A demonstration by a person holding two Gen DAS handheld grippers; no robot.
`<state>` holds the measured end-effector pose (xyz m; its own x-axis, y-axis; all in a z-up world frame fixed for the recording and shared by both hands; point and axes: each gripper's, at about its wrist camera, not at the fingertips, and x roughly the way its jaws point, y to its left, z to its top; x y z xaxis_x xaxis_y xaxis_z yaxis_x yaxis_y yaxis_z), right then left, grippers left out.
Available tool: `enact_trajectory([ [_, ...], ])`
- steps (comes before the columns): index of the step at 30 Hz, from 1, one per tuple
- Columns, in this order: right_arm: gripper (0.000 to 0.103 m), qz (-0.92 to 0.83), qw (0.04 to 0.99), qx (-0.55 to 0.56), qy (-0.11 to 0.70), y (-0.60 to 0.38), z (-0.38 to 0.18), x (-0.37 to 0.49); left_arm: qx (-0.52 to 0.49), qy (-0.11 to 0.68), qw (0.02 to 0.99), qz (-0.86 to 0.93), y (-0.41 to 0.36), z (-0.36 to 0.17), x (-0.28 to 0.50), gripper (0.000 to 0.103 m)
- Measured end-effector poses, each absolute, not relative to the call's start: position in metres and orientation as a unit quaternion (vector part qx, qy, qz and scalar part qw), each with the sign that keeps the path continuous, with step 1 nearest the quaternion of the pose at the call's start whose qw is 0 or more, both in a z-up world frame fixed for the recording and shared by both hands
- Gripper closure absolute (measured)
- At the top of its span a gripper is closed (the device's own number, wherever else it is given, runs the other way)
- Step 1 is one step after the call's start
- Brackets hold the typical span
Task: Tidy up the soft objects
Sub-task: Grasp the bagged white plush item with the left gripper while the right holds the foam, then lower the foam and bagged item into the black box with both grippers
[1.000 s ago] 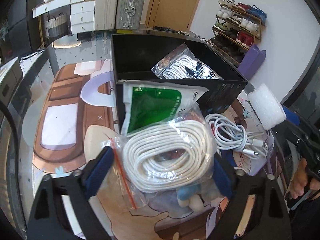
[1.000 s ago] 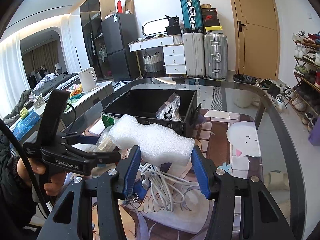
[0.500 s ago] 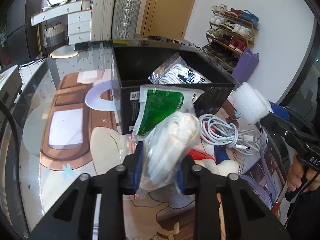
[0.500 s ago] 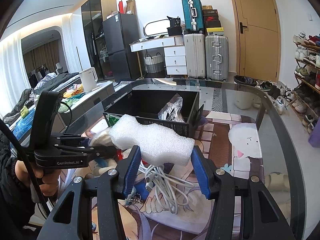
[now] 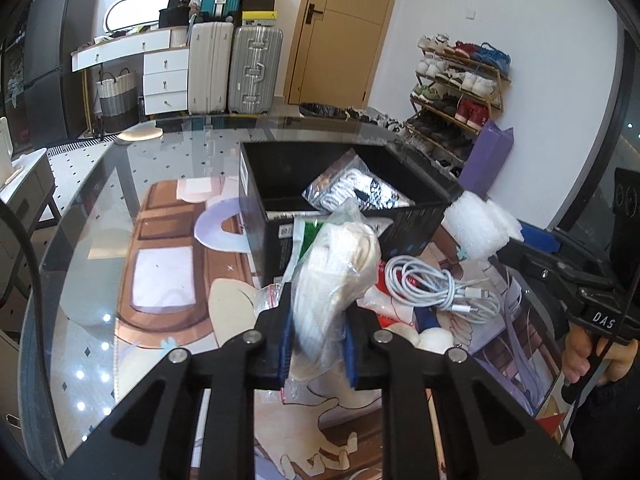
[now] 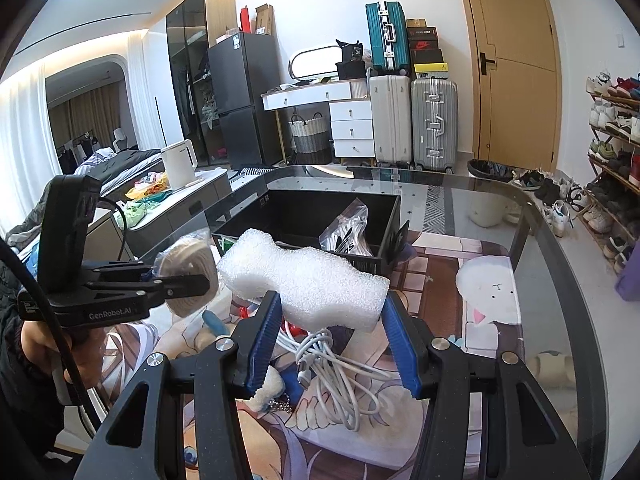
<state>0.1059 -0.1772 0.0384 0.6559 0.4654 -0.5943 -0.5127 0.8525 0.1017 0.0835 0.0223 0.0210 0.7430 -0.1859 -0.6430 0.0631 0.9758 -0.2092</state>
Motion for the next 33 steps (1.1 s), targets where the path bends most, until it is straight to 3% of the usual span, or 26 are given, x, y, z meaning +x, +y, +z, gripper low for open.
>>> enact_trajectory([
  [20, 0.051, 0.246, 0.92, -0.027, 0.302, -0.18, 0.051, 0.124, -0.077, 0.295, 0.95, -0.064, 0.029, 0.077, 0.092, 0.085],
  [33, 0.051, 0.226, 0.925, -0.042, 0.302, -0.175, 0.059, 0.154, -0.078, 0.29, 0.951, -0.071, 0.025, 0.086, 0.121, 0.085],
])
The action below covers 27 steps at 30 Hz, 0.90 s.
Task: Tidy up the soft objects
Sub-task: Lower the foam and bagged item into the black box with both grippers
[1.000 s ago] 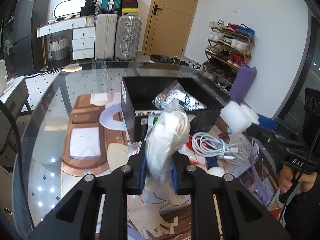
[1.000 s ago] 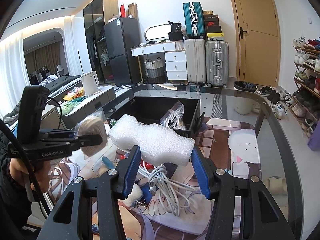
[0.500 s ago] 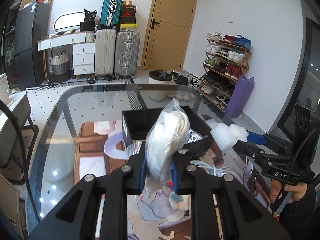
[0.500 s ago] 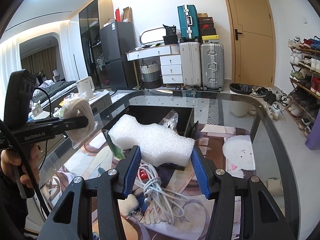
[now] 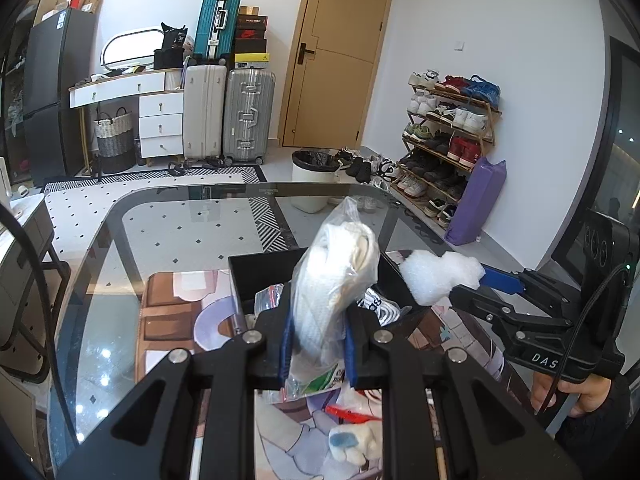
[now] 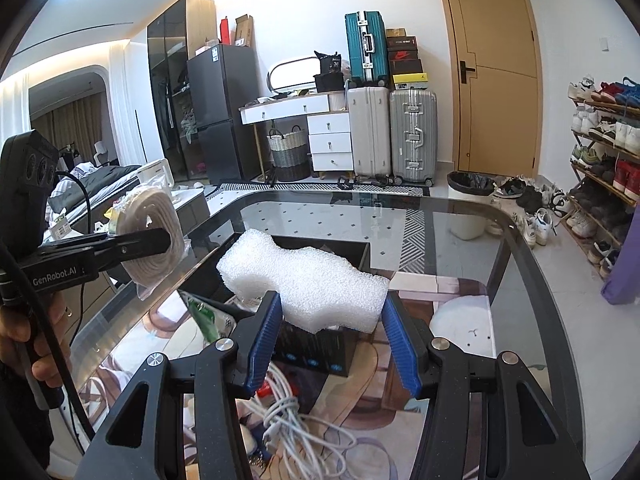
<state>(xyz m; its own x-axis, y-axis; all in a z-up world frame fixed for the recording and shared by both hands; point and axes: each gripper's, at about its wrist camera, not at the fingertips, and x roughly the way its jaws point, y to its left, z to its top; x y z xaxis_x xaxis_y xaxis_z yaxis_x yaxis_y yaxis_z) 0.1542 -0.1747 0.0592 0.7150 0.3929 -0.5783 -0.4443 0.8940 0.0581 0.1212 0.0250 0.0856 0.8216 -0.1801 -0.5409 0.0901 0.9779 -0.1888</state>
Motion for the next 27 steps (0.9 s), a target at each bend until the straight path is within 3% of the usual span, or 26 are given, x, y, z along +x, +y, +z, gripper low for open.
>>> enact_trajectory([
  [27, 0.051, 0.24, 0.902, -0.112, 0.341, -0.126, 0.03, 0.215, -0.059, 0.34, 0.936, -0.069, 0.01, 0.043, 0.188, 0.085],
])
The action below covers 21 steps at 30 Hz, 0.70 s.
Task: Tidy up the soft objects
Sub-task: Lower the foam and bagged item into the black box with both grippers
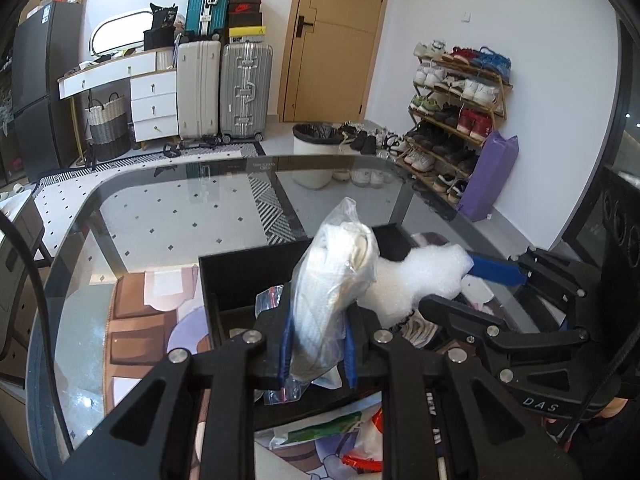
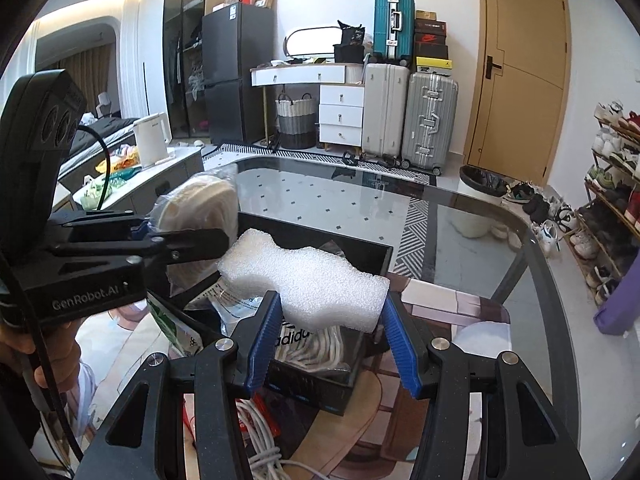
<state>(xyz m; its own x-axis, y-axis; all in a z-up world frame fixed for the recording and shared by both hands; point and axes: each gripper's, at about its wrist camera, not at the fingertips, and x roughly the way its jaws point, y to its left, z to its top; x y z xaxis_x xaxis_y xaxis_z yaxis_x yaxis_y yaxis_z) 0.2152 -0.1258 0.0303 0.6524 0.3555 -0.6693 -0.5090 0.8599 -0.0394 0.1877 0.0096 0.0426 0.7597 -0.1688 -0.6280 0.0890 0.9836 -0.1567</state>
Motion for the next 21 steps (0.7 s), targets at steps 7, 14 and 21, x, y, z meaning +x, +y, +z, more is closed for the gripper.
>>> enact_trajectory([
  [7, 0.051, 0.245, 0.897, -0.13, 0.344, -0.115, 0.021, 0.222, -0.047, 0.364, 0.928, -0.061, 0.006, 0.029, 0.198, 0.085],
  [14, 0.051, 0.253, 0.89, -0.163, 0.342, -0.105, 0.016, 0.221, -0.031, 0.373, 0.926, -0.053, 0.006, 0.022, 0.198, 0.085],
  [21, 0.051, 0.256, 0.888, -0.162, 0.347, -0.104, 0.014, 0.22, -0.021, 0.374, 0.926, -0.053, 0.004, 0.021, 0.195, 0.085],
])
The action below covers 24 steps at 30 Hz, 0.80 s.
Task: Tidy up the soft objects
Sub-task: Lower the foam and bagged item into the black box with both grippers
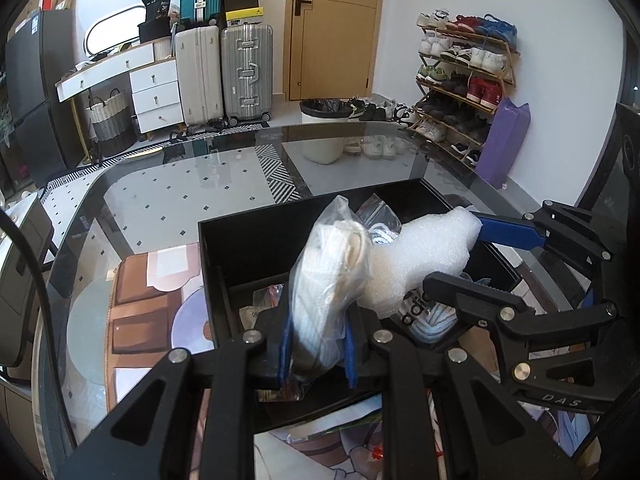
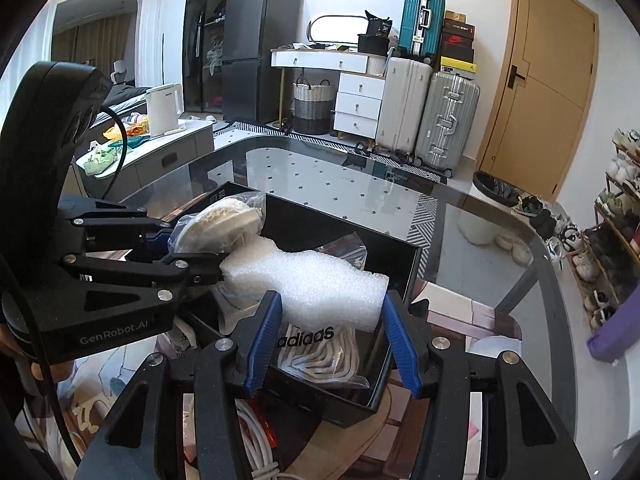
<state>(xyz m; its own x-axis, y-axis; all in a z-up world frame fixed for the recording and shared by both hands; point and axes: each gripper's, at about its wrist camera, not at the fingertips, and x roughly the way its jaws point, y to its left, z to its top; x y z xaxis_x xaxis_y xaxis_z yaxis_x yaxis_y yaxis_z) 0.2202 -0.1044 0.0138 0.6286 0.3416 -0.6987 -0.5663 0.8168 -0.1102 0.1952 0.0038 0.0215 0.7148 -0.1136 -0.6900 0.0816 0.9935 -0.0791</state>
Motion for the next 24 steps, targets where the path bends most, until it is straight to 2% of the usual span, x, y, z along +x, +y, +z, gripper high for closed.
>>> enact_trajectory([
  [11, 0.05, 0.262, 0.882, -0.157, 0.36, -0.103, 0.014, 0.219, -0.019, 0.385, 0.921, -0.051, 0.002, 0.023, 0.19, 0.083],
  [13, 0.039, 0.268, 0.884, -0.155, 0.351, -0.103, 0.015, 0.215, -0.024, 0.383, 0.922, -0.058, 0.002, 0.025, 0.187, 0.074],
  [15, 0.019, 0.267, 0.89, -0.157, 0.334, -0.105, 0.018, 0.21, -0.02, 0.376, 0.925, -0.057, 0.004, 0.028, 0.185, 0.055],
  [16, 0.017, 0.261, 0.895, -0.157, 0.326, -0.107, 0.02, 0.207, -0.015, 0.371, 0.927, -0.052, 0.003, 0.03, 0.183, 0.051],
  [22, 0.011, 0.242, 0.906, -0.138, 0.319, -0.125, 0.028, 0.198, -0.018, 0.364, 0.929, -0.062, 0.007, 0.037, 0.172, 0.049],
  [24, 0.007, 0.239, 0.909, -0.126, 0.317, -0.132, 0.031, 0.194, -0.021, 0.365, 0.929, -0.061, 0.009, 0.039, 0.168, 0.042],
])
